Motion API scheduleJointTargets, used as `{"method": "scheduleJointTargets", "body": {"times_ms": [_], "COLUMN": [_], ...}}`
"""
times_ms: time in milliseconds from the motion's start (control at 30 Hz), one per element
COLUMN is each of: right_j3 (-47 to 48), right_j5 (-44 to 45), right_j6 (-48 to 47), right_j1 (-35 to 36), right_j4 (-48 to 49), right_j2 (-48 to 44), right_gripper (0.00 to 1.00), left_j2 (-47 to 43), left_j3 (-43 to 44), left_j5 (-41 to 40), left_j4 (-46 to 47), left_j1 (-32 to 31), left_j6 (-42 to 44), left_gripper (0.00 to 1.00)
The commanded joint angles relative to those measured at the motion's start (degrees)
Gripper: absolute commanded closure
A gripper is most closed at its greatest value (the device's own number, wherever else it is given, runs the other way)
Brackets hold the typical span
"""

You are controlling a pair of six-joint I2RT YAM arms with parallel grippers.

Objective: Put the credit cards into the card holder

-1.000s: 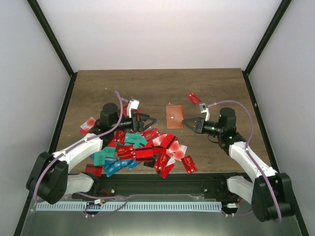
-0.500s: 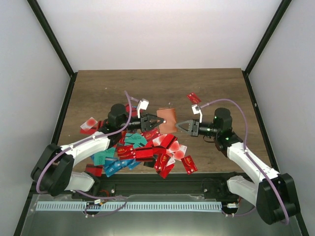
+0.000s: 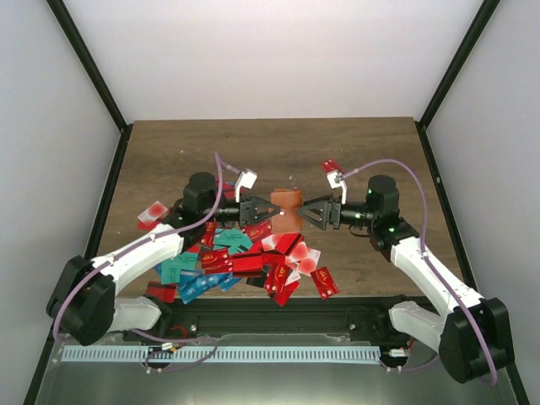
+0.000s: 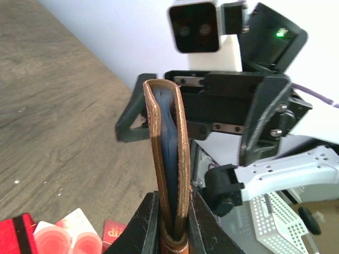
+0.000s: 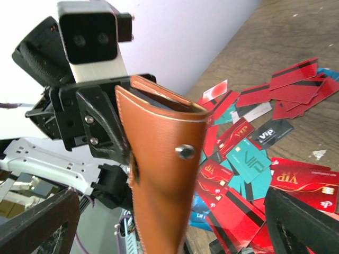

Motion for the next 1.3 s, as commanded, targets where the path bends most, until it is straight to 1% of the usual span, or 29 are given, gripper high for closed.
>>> {"method": "scheduleJointTargets", "body": {"times_ms": [0,133,200,267,400,467,600,633,667,733,833,867,933,1033,1100,1133,1200,1267], "right_j3": [0.2,-1.1,-1.4,-1.6,-1.4,-1.4,-1.3,-1.3,-1.3,-1.1,-0.5,-0.2,0.1,1.4,2.6,3.1,3.5,3.1], "right_j5": [-7.0,-11.4,-12.4,-13.3,-13.5,-13.0,-11.6,-11.3,-11.0,-10.1,-7.3,-6.1,-2.8,4.5,8.9,10.5,12.3,12.6], "right_j6": [-0.2,2.5,3.4,4.2,4.4,4.5,4.5,4.6,4.7,4.7,4.3,4.2,4.1,3.4,3.1,3.1,3.6,4.5], "right_j1": [0.6,0.9,1.7,3.1,5.9,6.5,6.6,6.6,6.6,6.5,6.6,6.5,6.5,6.5,6.6,6.6,6.5,6.5], "right_j4": [3.0,7.7,9.3,10.9,11.3,11.3,10.5,10.3,10.1,9.3,6.8,5.9,3.5,-2.1,-6.1,-7.4,-9.0,-8.7], "right_j2": [0.3,0.1,-0.1,-0.3,-0.3,-0.4,-0.5,-0.9,-1.0,-1.7,-2.5,-2.7,-3.3,-3.4,-2.6,-2.0,-1.1,-0.9], "right_gripper": [0.04,0.13,0.20,0.26,0.40,0.52,0.86,0.91,0.92,0.95,0.98,0.99,0.99,0.99,0.99,0.99,0.99,0.99], "left_j2": [-3.1,-3.2,-2.5,-2.0,-1.3,-1.1,-1.5,-1.7,-2.0,-2.6,-3.6,-3.9,-4.5,-4.9,-5.1,-5.2,-5.7,-6.0], "left_j3": [3.8,4.7,5.3,5.7,6.4,6.6,6.9,7.0,7.1,7.7,9.4,10.1,11.6,13.0,14.0,14.4,14.8,14.9], "left_j5": [5.8,8.6,9.6,10.0,10.4,10.4,9.0,8.0,6.8,3.9,-3.1,-6.1,-13.8,-25.6,-34.3,-37.4,-41.9,-44.8], "left_j4": [-6.6,-7.3,-8.0,-8.1,-8.2,-8.4,-10.9,-12.0,-13.2,-16.3,-22.3,-24.5,-29.1,-35.0,-37.6,-38.5,-39.2,-39.5], "left_j1": [-0.2,-0.1,-0.2,-0.4,-0.9,-1.2,-1.4,-1.4,-1.4,-1.4,-1.4,-1.4,-1.4,-2.9,-6.0,-7.5,-9.6,-10.9], "left_j6": [2.7,1.4,1.2,1.3,1.3,1.4,3.1,3.8,4.7,6.7,10.9,12.4,15.6,19.3,21.3,22.0,22.8,23.0], "left_gripper": [0.96,0.96,0.96,0.96,0.96,0.96,0.95,0.94,0.92,0.78,0.67,0.65,0.55,0.45,0.43,0.42,0.43,0.42]}}
